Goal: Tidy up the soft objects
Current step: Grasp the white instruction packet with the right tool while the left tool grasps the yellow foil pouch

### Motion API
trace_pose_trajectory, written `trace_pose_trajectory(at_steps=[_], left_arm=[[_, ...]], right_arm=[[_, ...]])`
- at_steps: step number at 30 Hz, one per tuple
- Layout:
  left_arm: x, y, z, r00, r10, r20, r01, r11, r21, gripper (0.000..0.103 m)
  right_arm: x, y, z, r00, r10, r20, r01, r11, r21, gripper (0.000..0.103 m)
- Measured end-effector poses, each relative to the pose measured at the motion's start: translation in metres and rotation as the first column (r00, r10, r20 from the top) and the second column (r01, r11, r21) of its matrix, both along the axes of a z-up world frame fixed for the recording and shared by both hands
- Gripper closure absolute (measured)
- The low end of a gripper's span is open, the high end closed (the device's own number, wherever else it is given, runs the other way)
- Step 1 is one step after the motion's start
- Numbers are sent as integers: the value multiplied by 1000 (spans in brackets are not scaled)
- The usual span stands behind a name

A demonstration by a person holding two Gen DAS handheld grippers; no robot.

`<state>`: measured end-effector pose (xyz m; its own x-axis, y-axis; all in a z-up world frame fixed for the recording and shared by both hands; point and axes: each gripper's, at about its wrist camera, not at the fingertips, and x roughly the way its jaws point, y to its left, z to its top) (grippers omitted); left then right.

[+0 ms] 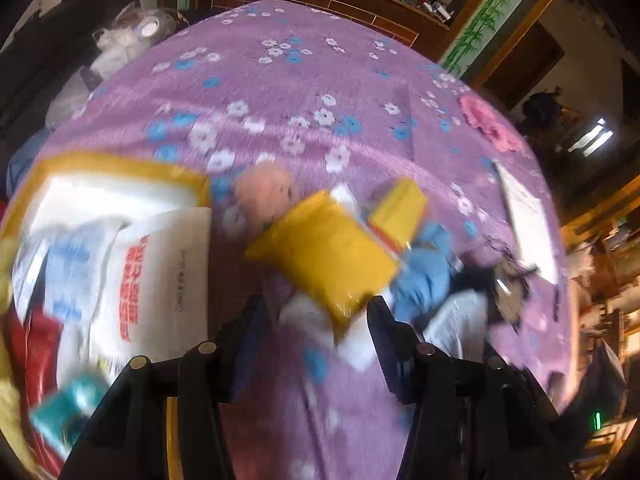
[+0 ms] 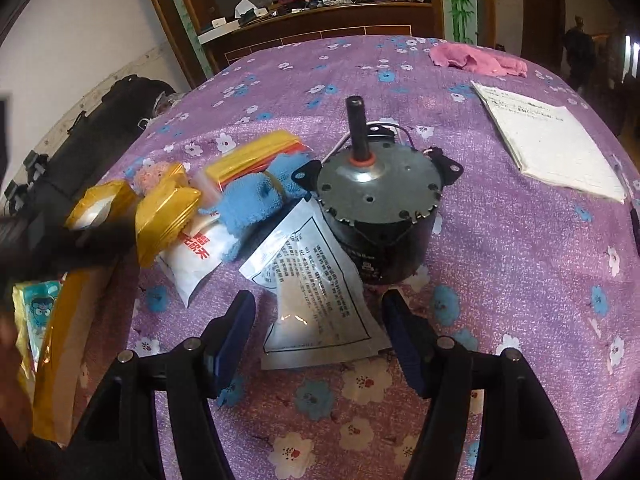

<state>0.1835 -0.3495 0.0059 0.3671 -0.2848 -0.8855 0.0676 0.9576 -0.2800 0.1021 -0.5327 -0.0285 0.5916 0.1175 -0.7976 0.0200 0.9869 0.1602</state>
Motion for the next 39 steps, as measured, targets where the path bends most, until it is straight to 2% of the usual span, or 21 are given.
trace_pose_trajectory(at_steps=[2,4,6,8,10,14,15,16,18,22,23,28,32,36,39], left_arm=[[14,-6,-5,999,3,-32,-3,1000,4,48],[20,-6,-5,999,22,-31,-22,1000,1,48],[25,-4,-5,998,51,-39,-51,999,3,48],[21,-2,5,998,61,-5,-61,998,-13,48],[20,-6,13,996,73,47,-76,996,50,48],[36,-15,0,998,55,15,-56,995,86,48],[39,-14,-5,999,52,1,-52,996,75,50],[39,-11,-6,998,59,-3,-59,998,38,57],[33,-8,-1,998,70,-1,-70,997,27,60],[5,-4,14,999,15,42,-15,1000,-2,65],[-7,0,20,998,9,54,-8,1000,-28,65],[-67,29,42,994,-12,112,27,991,-132,65],[-120,78,51,988,37,147,-7,979,-203,65],[-162,127,57,978,107,178,-65,971,-229,65],[-177,158,56,973,146,180,-103,968,-228,65]], right_arm=[[0,4,0,1000,1,-2,-1,999,-32,40],[-1,6,-1,1000,0,-2,0,998,-61,46],[-1,7,0,1000,4,-1,-4,998,-57,49],[-1,5,0,1000,5,-1,-5,999,-47,51],[-2,5,1,1000,4,1,-4,999,-48,52],[-2,8,1,1000,10,8,-10,998,-67,54],[-2,7,2,1000,12,10,-11,998,-64,54],[-3,7,2,1000,12,11,-11,998,-59,55],[-5,6,3,1000,13,16,-12,999,-47,56],[-9,3,6,1000,11,25,-10,1000,-4,62],[-10,2,8,999,14,33,-14,1000,10,66],[-18,1,14,997,31,72,-34,998,46,69],[-28,8,20,992,67,105,-73,996,54,70],[-43,14,27,986,92,139,-104,991,81,71],[-59,27,38,981,134,140,-152,980,128,70]])
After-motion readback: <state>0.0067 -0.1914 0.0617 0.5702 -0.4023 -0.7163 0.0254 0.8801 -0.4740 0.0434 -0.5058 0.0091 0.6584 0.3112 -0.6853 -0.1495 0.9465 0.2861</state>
